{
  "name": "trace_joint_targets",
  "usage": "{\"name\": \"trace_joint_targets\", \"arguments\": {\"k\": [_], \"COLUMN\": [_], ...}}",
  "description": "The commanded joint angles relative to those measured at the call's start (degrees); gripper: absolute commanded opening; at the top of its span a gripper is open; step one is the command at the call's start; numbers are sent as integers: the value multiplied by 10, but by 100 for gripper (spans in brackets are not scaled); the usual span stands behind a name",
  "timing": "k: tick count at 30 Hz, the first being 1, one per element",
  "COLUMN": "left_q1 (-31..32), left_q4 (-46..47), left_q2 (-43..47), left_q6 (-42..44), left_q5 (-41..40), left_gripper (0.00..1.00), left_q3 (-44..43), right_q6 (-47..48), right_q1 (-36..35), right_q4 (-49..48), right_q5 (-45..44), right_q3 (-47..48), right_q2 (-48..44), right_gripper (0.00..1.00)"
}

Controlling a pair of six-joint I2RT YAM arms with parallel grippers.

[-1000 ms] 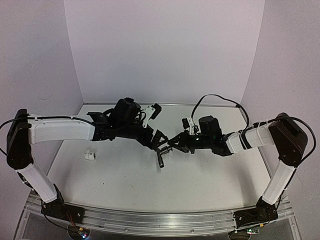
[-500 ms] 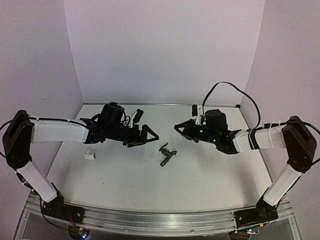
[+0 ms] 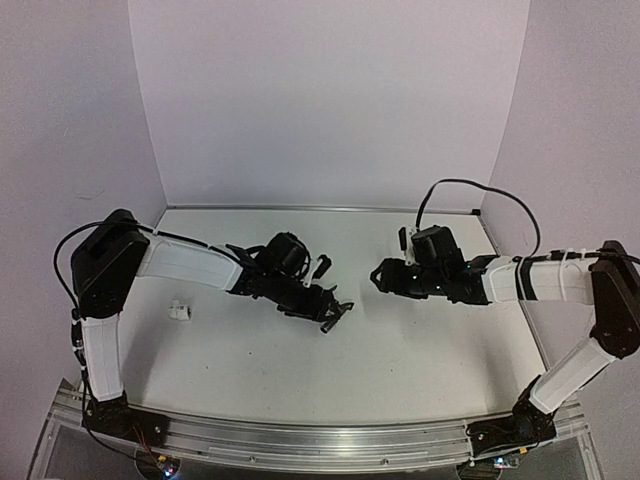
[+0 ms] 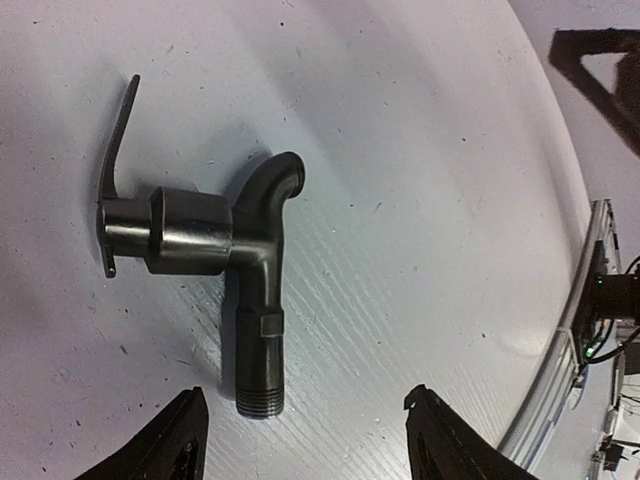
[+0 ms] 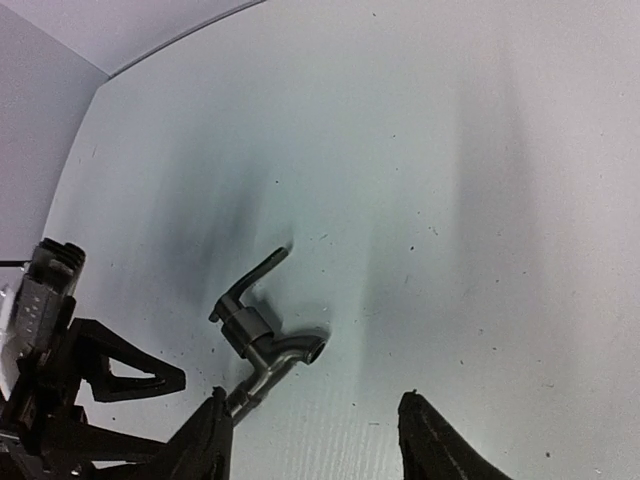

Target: Install the water faucets

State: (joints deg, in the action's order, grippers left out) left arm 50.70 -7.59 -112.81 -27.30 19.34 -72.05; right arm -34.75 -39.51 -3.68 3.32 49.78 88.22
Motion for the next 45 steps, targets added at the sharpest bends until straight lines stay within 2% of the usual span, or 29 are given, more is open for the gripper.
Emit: {"name": "trace_joint_targets", "arguments": {"k": [1, 5, 8, 14, 16, 19, 22, 25, 27, 31, 38, 40, 45], "left_q1": [11, 28, 39, 50, 57, 61, 62, 62, 62, 61, 62, 62, 62], "left_q4": [-43, -58, -68, -87, -91, -93, -93, -86, -66, -10, 97, 103, 105], "left_q2": [-25, -53, -72, -104, -106, -99, -78, -48, -27, 36, 163, 176, 197], "left_q6": [49, 64, 82, 111, 116, 125, 136, 155, 174, 221, 340, 367, 395], "left_q5": [-74, -95, -147, -179, -186, -188, -216, -233, -244, -260, -172, -160, -150], "left_gripper": [68, 64, 61, 49, 45, 34, 21, 7, 1, 0, 0, 0, 0], "left_q3": [-51, -72, -83, -107, -108, -100, -82, -59, -39, 22, 132, 141, 140], "right_q6": [41, 44, 52, 76, 82, 84, 70, 75, 76, 70, 100, 109, 129], "right_q1": [1, 2, 2, 2, 2, 2, 5, 17, 27, 43, 48, 45, 6], "right_q4": [37, 37, 37, 37, 37, 58, 86, 103, 102, 102, 100, 97, 78], "right_q5": [-42, -37, -19, -25, -33, -78, -110, -59, -7, 116, 397, 430, 448], "right_q3": [2, 3, 9, 15, 20, 25, 35, 48, 50, 72, 122, 129, 154], "right_q2": [-22, -22, -17, -15, -12, -8, -5, 2, 5, 23, 73, 91, 116], "right_gripper": [62, 65, 66, 70, 77, 95, 98, 98, 98, 97, 87, 85, 82]}}
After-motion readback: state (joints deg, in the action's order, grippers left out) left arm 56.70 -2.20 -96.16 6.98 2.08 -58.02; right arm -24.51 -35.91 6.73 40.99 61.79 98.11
